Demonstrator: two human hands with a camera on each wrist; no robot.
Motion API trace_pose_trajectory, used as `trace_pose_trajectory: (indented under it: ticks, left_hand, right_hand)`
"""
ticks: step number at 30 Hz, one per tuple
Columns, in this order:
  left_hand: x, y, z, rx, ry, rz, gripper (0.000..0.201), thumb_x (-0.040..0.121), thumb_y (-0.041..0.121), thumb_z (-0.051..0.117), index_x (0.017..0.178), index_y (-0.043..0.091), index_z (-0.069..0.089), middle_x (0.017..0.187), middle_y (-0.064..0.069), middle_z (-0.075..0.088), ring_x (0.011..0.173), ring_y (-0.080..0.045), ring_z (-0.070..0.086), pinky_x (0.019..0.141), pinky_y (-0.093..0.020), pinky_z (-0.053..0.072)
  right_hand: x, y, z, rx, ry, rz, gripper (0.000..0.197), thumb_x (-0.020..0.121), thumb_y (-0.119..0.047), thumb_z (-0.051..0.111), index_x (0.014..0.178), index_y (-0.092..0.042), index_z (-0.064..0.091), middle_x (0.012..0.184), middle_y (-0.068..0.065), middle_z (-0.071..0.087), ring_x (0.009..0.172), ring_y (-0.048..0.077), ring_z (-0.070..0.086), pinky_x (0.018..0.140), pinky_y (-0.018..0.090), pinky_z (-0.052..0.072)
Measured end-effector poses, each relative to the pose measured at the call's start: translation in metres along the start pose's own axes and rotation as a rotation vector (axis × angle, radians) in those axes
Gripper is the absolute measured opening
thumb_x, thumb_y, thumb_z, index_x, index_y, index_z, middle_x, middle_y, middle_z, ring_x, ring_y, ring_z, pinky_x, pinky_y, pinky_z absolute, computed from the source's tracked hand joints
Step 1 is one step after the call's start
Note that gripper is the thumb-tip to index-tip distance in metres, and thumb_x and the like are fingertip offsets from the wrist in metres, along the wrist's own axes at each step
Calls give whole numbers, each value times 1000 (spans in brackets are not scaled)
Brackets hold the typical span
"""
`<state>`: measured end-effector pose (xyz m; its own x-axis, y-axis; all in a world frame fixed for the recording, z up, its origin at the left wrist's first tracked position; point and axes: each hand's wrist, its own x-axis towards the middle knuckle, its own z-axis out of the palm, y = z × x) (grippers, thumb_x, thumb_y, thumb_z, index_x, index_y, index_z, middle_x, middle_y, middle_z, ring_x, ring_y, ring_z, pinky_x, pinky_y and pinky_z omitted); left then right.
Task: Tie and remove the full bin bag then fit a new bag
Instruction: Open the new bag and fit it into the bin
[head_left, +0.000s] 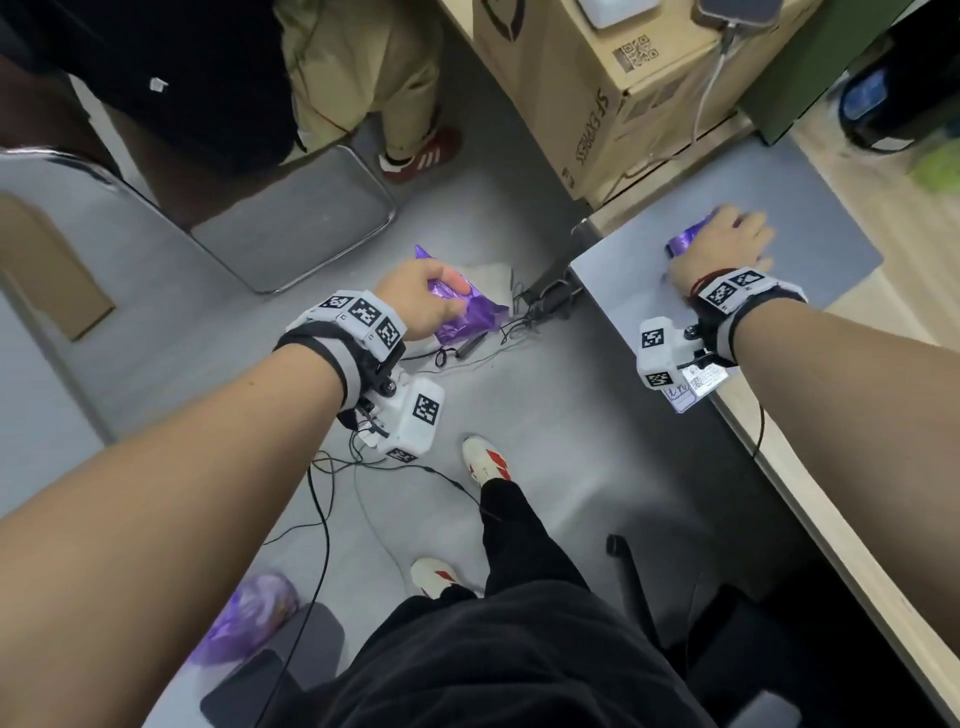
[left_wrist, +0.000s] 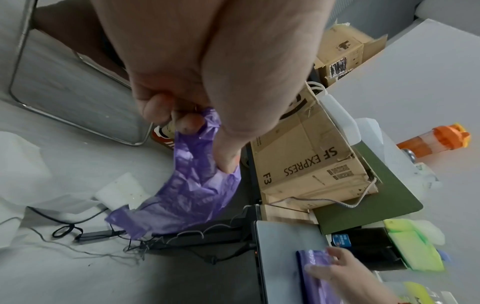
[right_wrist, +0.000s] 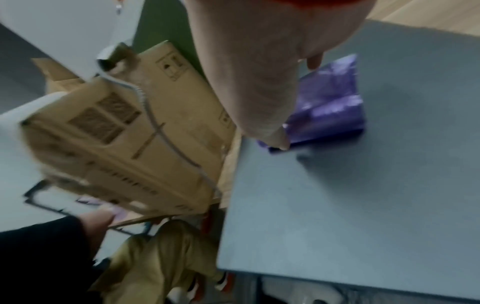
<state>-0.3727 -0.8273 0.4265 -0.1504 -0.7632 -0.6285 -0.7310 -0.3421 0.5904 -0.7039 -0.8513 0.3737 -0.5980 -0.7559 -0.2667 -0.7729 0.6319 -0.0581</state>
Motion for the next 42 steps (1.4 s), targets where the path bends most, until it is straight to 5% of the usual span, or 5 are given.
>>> trace_pose_trajectory:
  ticks: [13,19,25,32,42]
  left_hand:
    - [-114,-83,-126,-360,401,26,20,83,19,75,98,31,69,102,4,68,91,-15,65,93,-33,52]
    - [-244,-194,-160,-763,994,-294,93,68,44,84,142,21,34,121,-8,59,97,-18,64,86,-31,53]
    - [-375,-253,-96,-1142,791,-474,123,44,85,71,140,11,45,128,0,50,118,-23,53,90,-39,49]
    - [-502,-319,-24,-1244,812,-313,23,90,35,67,99,15,66,94,-3,71,76,-10,66,63,-20,51]
    - [-628,-383,14,-1389,1409,-429,20,82,36,68,86,17,72,82,1,70,73,-18,63,63,-27,48]
  right_hand:
    - [-191,-220,-8,-195,-849,-1191,46,68,-51,79,98,-18,70,99,5,69,95,28,63,90,41,50]
    - [-327,-275,-8,108,-1010,-1248,31,85,-34,73,91,-4,71,67,-2,65,58,8,55,61,24,47]
    - [-503,-294,-7,517,-1379,-1103,8,91,-8,66,97,-3,67,74,5,67,60,12,62,62,27,54]
    - [-674,-263,5,466,-1556,-1025,6,93,-5,62,89,-3,64,75,10,71,67,21,68,75,36,59]
    - [-772,-194,25,-298,-1559,-1558,14,91,-21,67,100,-9,68,92,3,69,77,7,63,77,24,50]
